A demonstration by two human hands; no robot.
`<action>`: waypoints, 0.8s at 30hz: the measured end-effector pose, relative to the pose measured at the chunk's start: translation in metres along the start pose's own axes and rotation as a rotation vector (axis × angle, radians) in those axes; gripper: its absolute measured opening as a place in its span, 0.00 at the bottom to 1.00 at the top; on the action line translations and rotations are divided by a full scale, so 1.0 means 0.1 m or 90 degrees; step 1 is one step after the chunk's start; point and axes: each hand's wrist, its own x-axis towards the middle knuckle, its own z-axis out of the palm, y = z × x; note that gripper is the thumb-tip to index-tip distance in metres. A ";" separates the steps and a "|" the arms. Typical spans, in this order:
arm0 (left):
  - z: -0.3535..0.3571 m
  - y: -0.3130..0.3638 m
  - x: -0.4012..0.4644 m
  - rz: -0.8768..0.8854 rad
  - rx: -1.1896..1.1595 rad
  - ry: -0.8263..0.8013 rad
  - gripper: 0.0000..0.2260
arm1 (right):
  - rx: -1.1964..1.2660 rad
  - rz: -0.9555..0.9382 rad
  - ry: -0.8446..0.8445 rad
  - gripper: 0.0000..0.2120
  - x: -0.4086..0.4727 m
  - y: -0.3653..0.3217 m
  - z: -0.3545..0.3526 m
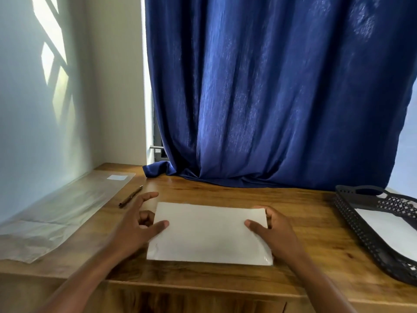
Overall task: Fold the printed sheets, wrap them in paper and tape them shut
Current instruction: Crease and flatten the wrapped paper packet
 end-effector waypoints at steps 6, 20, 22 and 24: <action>0.15 -0.19 -0.01 0.017 0.269 -0.011 0.39 | -0.254 0.004 0.015 0.38 0.08 0.32 0.23; 0.15 -0.30 0.01 0.028 0.330 -0.056 0.29 | -0.567 -0.104 -0.317 0.43 -0.17 0.12 0.38; 0.13 -0.29 0.07 0.000 0.289 -0.058 0.27 | -0.556 -0.110 -0.308 0.45 -0.17 0.12 0.38; 0.11 -0.28 0.16 -0.028 0.252 -0.065 0.26 | -0.529 -0.106 -0.291 0.43 -0.18 0.13 0.38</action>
